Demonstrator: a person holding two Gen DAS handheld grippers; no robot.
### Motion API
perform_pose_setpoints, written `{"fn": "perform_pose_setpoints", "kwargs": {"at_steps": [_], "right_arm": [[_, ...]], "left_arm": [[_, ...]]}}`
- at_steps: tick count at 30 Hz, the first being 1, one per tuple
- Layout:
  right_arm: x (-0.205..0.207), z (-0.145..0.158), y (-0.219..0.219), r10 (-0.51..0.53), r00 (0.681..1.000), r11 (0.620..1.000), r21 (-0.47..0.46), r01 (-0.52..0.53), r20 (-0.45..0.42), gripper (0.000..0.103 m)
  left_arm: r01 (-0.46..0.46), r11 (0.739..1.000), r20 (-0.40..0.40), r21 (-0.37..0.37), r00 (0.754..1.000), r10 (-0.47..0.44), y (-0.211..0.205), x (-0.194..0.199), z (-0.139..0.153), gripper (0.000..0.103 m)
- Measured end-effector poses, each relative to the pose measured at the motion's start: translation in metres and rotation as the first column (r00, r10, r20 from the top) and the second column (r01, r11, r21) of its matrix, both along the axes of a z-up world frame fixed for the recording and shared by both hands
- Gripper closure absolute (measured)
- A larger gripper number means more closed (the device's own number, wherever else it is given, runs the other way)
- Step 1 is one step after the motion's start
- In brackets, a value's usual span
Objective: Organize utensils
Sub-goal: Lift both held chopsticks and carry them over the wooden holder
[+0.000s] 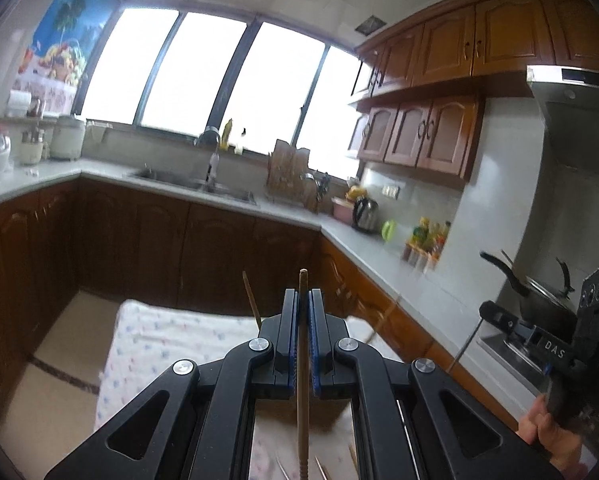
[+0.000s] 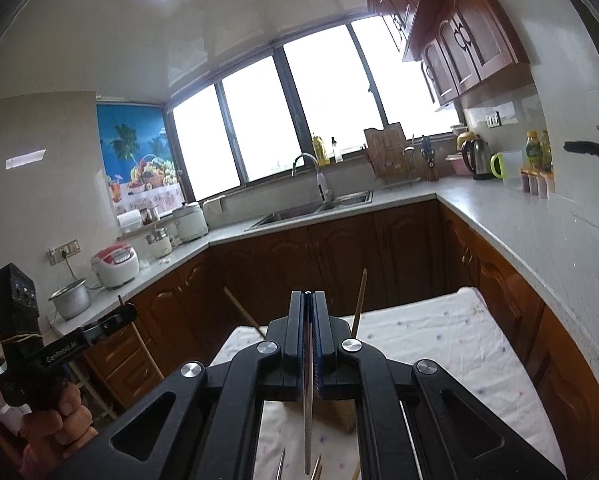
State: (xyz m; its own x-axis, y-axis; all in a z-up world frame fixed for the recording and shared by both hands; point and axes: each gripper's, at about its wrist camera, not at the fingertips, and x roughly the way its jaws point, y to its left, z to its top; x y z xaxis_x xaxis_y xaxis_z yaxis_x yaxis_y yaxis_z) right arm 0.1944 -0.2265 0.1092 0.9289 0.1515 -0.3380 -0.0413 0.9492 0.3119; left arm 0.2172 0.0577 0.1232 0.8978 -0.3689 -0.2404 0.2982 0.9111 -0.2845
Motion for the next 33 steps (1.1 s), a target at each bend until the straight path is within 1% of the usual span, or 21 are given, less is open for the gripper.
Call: {"fn": "perform_pose_setpoints", "kwargs": {"at_steps": [7,11,16,18,21,25,28,33], "right_arm": [[0.026,0.017,-0.003,-0.037,0.996,0.999,0.000,0.037,0.079,0.099],[0.040,0.021,-0.005,-0.062,0.991,0.998,0.000,0.063,0.121,0.099],[0.061,0.014,-0.008,-0.085,0.988,0.996,-0.005,0.086,0.130,0.099],[0.068,0.007,-0.007,-0.091,0.988,0.996,-0.010,0.093,0.127,0.099],[0.075,-0.008,-0.006,-0.101,0.988,0.995,-0.012,0.103,0.114,0.099],[0.081,-0.031,-0.006,-0.111,0.990,0.994,-0.006,0.112,0.092,0.099],[0.081,-0.048,-0.005,-0.112,0.990,0.994,-0.006,0.113,0.080,0.099],[0.086,-0.070,-0.003,-0.115,0.993,0.993,-0.003,0.115,0.026,0.099]], "left_arm": [[-0.047,0.999,0.107,-0.020,0.993,0.049,-0.011,0.029,0.001,0.100],[-0.074,0.997,0.137,-0.025,0.988,0.077,-0.023,0.049,-0.010,0.100],[-0.109,0.993,0.158,-0.037,0.981,0.113,-0.038,0.075,-0.030,0.100],[-0.126,0.991,0.159,-0.041,0.979,0.131,-0.046,0.086,-0.042,0.100],[-0.143,0.989,0.138,-0.039,0.979,0.147,-0.057,0.104,-0.060,0.100],[-0.139,0.990,0.105,-0.022,0.985,0.140,-0.075,0.124,-0.092,0.100],[-0.132,0.991,0.082,-0.015,0.988,0.133,-0.086,0.133,-0.109,0.100],[-0.125,0.992,0.055,0.014,0.991,0.124,-0.089,0.138,-0.121,0.100]]}}
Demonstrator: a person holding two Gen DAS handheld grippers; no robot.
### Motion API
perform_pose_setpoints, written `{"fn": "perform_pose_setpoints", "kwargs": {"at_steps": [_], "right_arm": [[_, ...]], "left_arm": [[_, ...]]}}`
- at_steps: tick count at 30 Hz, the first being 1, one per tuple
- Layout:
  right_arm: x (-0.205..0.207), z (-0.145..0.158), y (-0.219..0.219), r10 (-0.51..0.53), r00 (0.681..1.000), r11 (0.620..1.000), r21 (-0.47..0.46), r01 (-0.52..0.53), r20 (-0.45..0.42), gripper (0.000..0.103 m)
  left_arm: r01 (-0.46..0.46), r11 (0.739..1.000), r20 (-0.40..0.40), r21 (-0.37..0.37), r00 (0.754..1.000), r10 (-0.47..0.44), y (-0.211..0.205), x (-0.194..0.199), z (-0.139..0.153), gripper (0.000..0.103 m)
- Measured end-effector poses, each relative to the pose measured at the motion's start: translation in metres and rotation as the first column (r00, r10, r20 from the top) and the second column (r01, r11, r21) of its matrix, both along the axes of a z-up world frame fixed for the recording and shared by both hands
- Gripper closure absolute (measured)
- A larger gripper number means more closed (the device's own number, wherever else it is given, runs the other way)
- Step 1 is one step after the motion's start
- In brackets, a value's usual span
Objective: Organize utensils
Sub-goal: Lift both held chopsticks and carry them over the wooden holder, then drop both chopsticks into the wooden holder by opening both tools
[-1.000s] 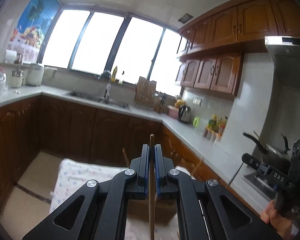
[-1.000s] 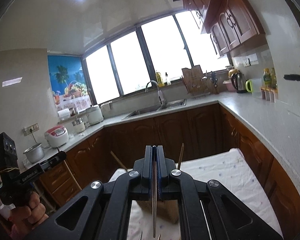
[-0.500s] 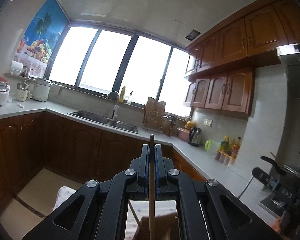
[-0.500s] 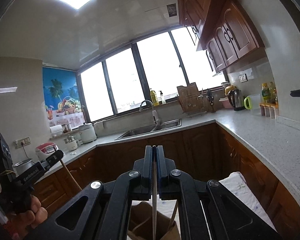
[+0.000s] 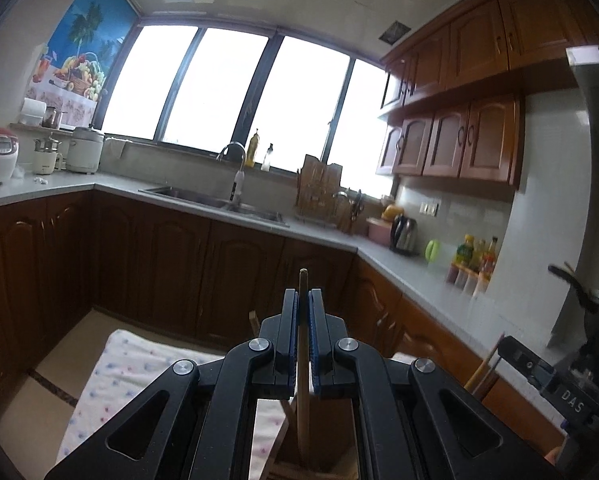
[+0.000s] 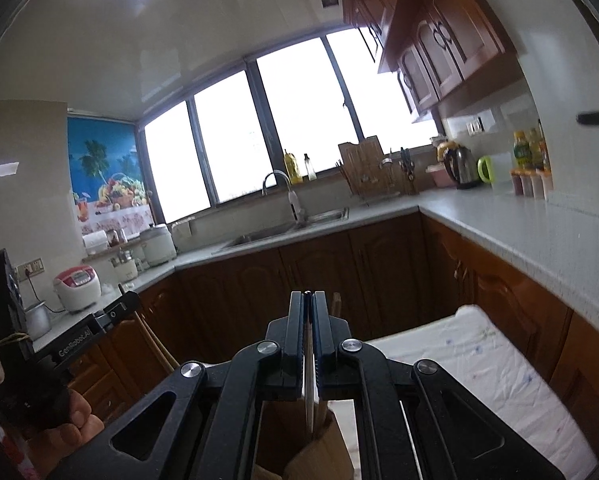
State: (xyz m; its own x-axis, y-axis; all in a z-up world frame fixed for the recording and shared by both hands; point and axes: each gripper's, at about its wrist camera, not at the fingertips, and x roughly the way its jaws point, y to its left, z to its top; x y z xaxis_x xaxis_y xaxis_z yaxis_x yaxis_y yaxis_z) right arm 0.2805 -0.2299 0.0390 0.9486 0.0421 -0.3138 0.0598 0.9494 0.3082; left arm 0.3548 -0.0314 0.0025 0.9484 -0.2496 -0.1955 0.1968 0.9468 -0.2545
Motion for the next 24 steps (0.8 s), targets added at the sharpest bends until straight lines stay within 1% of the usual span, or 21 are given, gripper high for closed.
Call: {"fn": "perform_pose_setpoints", "kwargs": {"at_steps": [2,6,10,13,17,19,20,21,23,24], "right_arm": [[0.002,-0.006,-0.001,-0.001,1.000,1.000,0.008,0.001,-0.018,0.099],[0.002,-0.008,-0.007,-0.007,1.000,1.000,0.019,0.007,-0.022,0.099],[0.005,-0.007,-0.009,-0.006,0.999,1.000,0.018,0.006,-0.034,0.099],[0.007,-0.007,-0.012,-0.002,0.999,1.000,0.023,0.003,-0.042,0.099],[0.007,-0.008,-0.012,0.007,0.999,1.000,0.029,-0.005,-0.049,0.099],[0.009,-0.009,-0.014,0.010,0.998,0.999,0.034,-0.008,-0.055,0.098],[0.009,-0.009,-0.014,0.013,0.998,0.999,0.037,-0.011,-0.059,0.098],[0.010,-0.009,-0.015,0.018,0.998,0.999,0.042,-0.015,-0.062,0.094],[0.010,-0.010,-0.017,0.023,0.998,0.998,0.055,-0.019,-0.064,0.094],[0.010,-0.010,-0.018,0.024,0.998,0.998,0.061,-0.020,-0.066,0.094]], "left_arm": [[0.003,1.000,-0.017,0.004,1.000,-0.003,0.003,0.003,0.002,0.100],[0.003,1.000,-0.043,0.000,0.999,-0.003,0.012,0.008,0.008,0.100],[0.006,1.000,-0.053,-0.011,0.999,-0.006,0.019,0.014,0.020,0.100],[0.008,1.000,-0.056,-0.004,0.998,-0.008,0.023,0.015,0.027,0.100],[0.013,1.000,-0.060,-0.005,0.998,-0.014,0.029,0.014,0.025,0.100],[0.025,1.000,-0.066,0.000,0.998,-0.025,0.030,0.017,0.029,0.100],[0.031,1.000,-0.069,0.000,0.997,-0.031,0.031,0.018,0.028,0.100],[0.037,0.999,-0.073,0.002,0.997,-0.036,0.031,0.019,0.029,0.100],[0.043,0.999,-0.081,0.002,0.996,-0.042,0.034,0.020,0.030,0.099],[0.043,0.999,-0.086,0.002,0.995,-0.042,0.035,0.021,0.032,0.097]]}}
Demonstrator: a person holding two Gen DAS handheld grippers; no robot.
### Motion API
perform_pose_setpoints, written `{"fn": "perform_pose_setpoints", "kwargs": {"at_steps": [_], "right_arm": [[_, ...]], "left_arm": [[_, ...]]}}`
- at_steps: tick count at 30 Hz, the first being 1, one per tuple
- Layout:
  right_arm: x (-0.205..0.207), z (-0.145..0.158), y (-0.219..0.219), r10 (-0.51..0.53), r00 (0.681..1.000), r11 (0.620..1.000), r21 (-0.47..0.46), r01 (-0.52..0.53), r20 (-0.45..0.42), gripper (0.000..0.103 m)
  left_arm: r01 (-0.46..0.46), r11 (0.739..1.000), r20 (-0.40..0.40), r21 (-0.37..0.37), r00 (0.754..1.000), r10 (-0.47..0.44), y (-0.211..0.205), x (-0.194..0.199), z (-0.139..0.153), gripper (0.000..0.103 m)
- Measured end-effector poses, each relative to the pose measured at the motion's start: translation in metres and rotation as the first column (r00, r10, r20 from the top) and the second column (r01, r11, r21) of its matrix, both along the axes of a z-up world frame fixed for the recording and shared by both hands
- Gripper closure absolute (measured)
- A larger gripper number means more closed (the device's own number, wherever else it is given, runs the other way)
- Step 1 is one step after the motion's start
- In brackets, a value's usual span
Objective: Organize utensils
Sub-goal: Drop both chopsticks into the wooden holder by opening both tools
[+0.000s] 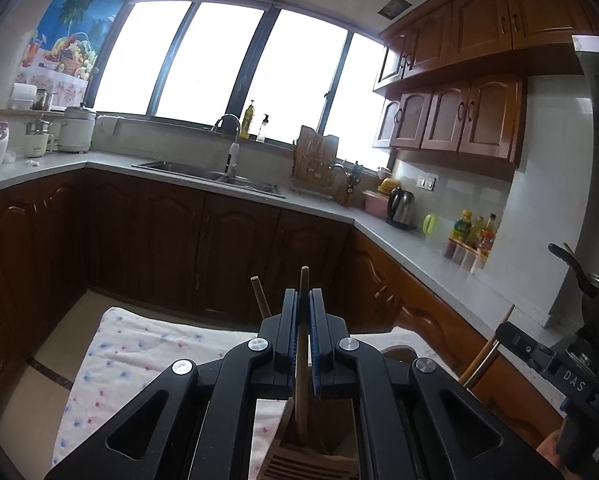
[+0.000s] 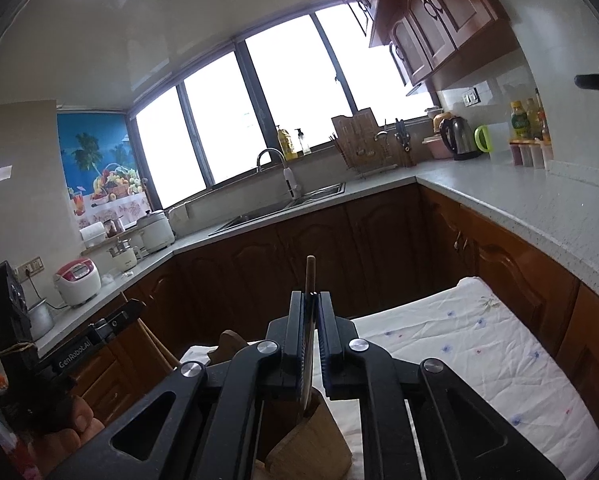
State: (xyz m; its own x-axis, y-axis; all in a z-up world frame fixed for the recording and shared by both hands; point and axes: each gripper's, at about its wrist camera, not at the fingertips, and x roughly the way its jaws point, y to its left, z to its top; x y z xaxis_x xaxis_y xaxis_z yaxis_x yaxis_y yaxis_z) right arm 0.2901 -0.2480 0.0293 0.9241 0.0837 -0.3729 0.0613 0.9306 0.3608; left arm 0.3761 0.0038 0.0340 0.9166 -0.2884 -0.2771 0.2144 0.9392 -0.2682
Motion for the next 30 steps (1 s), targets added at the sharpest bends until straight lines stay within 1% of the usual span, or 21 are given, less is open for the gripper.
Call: {"fn": "perform_pose_setpoints", "kwargs": {"at_steps": [1,2,3,4,5,6,7,8,9,10,11,12,15,17,18,21,27,30], "right_arm": [[0.000,0.000,0.000,-0.001,1.000,1.000,0.002,0.001,-0.003,0.093],[0.000,0.000,-0.001,-0.001,1.000,1.000,0.008,0.001,-0.007,0.090],[0.000,0.000,-0.002,0.001,1.000,1.000,0.018,0.000,-0.008,0.079],[-0.001,0.001,-0.004,0.010,1.000,0.999,0.034,-0.010,-0.002,0.070],[-0.003,0.001,-0.005,0.016,1.000,0.999,0.047,-0.017,0.006,0.055],[-0.005,0.003,-0.005,0.016,1.000,0.999,0.050,-0.017,0.014,0.050],[-0.008,0.004,-0.005,0.015,1.000,0.999,0.051,-0.016,0.020,0.049],[-0.010,0.006,-0.006,0.015,1.000,0.999,0.052,-0.016,0.024,0.048],[-0.012,0.007,-0.006,0.015,1.000,0.998,0.056,-0.017,0.025,0.046],[-0.015,0.008,-0.007,0.020,0.999,0.998,0.064,-0.021,0.027,0.043],[-0.017,0.009,-0.007,0.022,0.999,0.997,0.069,-0.024,0.029,0.035],[-0.019,0.010,-0.007,0.024,0.999,0.997,0.072,-0.026,0.031,0.030],[-0.032,0.013,-0.008,0.036,0.999,0.996,0.080,-0.038,0.031,0.023],[-0.039,0.013,-0.008,0.040,0.999,0.996,0.081,-0.042,0.029,0.017],[-0.045,0.014,-0.007,0.044,0.999,0.996,0.082,-0.046,0.027,0.015],[-0.059,0.015,-0.005,0.056,0.998,0.995,0.087,-0.057,0.015,0.015],[-0.090,0.020,0.001,0.077,0.997,0.994,0.079,-0.077,0.000,0.015],[-0.105,0.023,0.004,0.083,0.997,0.994,0.067,-0.082,-0.006,0.015]], "left_arm": [[0.000,1.000,-0.005,0.000,1.000,0.000,0.002,0.001,0.002,0.095],[-0.002,1.000,-0.009,-0.001,1.000,0.002,0.004,0.003,0.004,0.084],[0.003,1.000,-0.008,-0.009,1.000,-0.003,0.006,0.003,0.006,0.078],[0.010,1.000,-0.006,-0.019,1.000,-0.010,0.008,0.001,0.008,0.077],[0.008,1.000,-0.004,-0.017,1.000,-0.008,0.008,0.000,0.009,0.075],[0.004,1.000,0.000,-0.013,1.000,-0.004,0.008,-0.003,0.011,0.069],[-0.004,1.000,0.003,-0.007,1.000,0.004,0.009,-0.005,0.013,0.063],[-0.008,1.000,0.006,-0.007,1.000,0.008,0.009,-0.008,0.011,0.054],[-0.012,1.000,0.013,-0.011,1.000,0.012,0.010,-0.014,0.011,0.052],[-0.015,1.000,0.015,-0.014,1.000,0.015,0.014,-0.018,0.014,0.051],[-0.016,1.000,0.011,-0.016,1.000,0.016,0.015,-0.023,0.012,0.045],[-0.019,1.000,0.004,-0.020,1.000,0.019,0.019,-0.027,0.014,0.039],[-0.028,0.999,-0.002,-0.027,1.000,0.028,0.029,-0.047,0.013,0.035],[-0.033,0.999,-0.025,-0.025,0.999,0.033,0.035,-0.061,0.014,0.030],[-0.032,0.999,-0.034,-0.024,0.999,0.031,0.038,-0.068,0.014,0.030],[-0.027,1.000,-0.072,-0.002,0.997,0.027,0.045,-0.091,0.016,0.027],[0.000,0.999,-0.125,0.041,0.992,0.005,0.053,-0.132,0.030,0.027],[0.012,0.999,-0.145,0.045,0.989,-0.006,0.055,-0.148,0.037,0.027]]}}
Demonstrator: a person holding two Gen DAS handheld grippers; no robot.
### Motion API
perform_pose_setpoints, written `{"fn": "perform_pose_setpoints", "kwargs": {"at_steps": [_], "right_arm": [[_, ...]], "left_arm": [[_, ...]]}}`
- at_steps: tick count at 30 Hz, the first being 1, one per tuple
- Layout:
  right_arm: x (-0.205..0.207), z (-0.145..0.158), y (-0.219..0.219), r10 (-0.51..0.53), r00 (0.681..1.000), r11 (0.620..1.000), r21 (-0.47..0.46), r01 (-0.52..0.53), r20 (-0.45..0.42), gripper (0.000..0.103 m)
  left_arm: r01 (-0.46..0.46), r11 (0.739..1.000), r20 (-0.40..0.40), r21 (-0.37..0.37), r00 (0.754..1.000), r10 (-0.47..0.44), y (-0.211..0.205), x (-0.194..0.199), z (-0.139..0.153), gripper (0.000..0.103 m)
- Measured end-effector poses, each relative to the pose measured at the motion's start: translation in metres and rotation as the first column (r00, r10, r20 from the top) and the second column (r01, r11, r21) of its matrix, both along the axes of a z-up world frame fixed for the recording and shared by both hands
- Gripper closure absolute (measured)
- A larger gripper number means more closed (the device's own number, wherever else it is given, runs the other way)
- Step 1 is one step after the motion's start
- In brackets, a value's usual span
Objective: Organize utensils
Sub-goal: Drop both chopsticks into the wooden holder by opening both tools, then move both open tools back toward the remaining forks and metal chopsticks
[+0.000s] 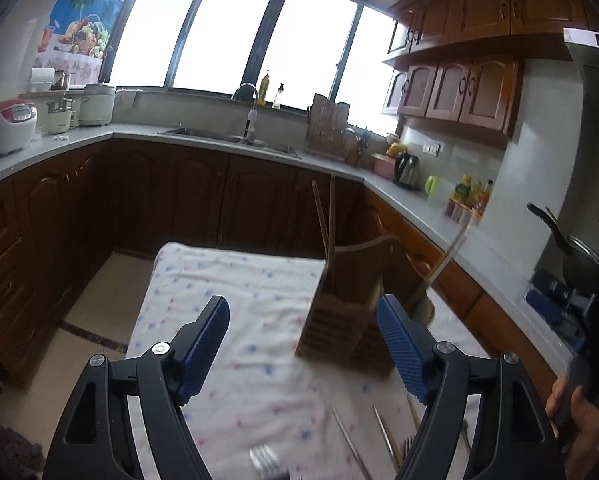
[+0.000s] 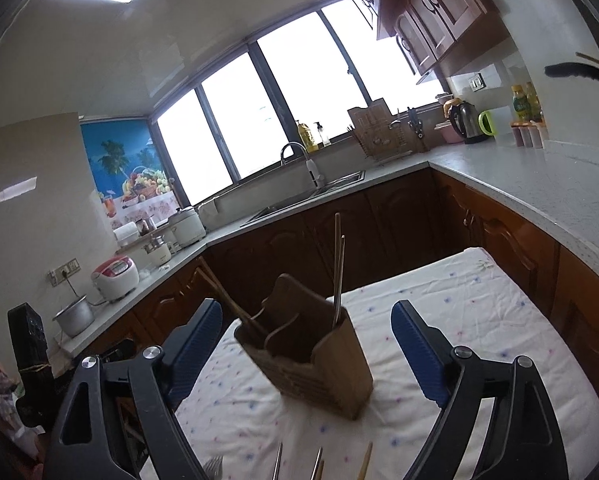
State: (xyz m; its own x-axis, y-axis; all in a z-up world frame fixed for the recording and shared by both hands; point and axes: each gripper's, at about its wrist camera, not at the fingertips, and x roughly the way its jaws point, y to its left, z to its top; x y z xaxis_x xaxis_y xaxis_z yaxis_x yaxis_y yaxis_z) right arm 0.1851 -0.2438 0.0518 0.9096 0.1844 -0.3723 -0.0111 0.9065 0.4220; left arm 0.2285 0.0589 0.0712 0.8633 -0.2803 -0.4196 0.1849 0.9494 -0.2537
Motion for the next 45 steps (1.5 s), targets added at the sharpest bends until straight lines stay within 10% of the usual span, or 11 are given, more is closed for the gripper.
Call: {"fn": "perform_pose_setpoints", "kwargs": {"at_steps": [32,38,45], "right_arm": [[-0.071,-0.036,0.033,0.051,0.990,0.997,-0.043,-0.057,-0.134,0.015],[-0.066,-0.046,0.038,0.060,0.984,0.996,-0.053,-0.070,-0.170,0.016],[-0.059,-0.061,0.043,0.077,0.970,0.995,-0.051,-0.091,-0.233,0.044]], "left_arm": [[0.141,0.969,-0.183,0.203,0.978,-0.104,-0.003,-0.093,-0.013,0.029],[0.228,0.941,-0.226,0.250,0.959,-0.172,-0.023,-0.084,-0.026,0.048],[0.297,0.912,-0.318,0.283,0.926,-0.203,-0.033,-0.070,-0.048,0.066]]}}
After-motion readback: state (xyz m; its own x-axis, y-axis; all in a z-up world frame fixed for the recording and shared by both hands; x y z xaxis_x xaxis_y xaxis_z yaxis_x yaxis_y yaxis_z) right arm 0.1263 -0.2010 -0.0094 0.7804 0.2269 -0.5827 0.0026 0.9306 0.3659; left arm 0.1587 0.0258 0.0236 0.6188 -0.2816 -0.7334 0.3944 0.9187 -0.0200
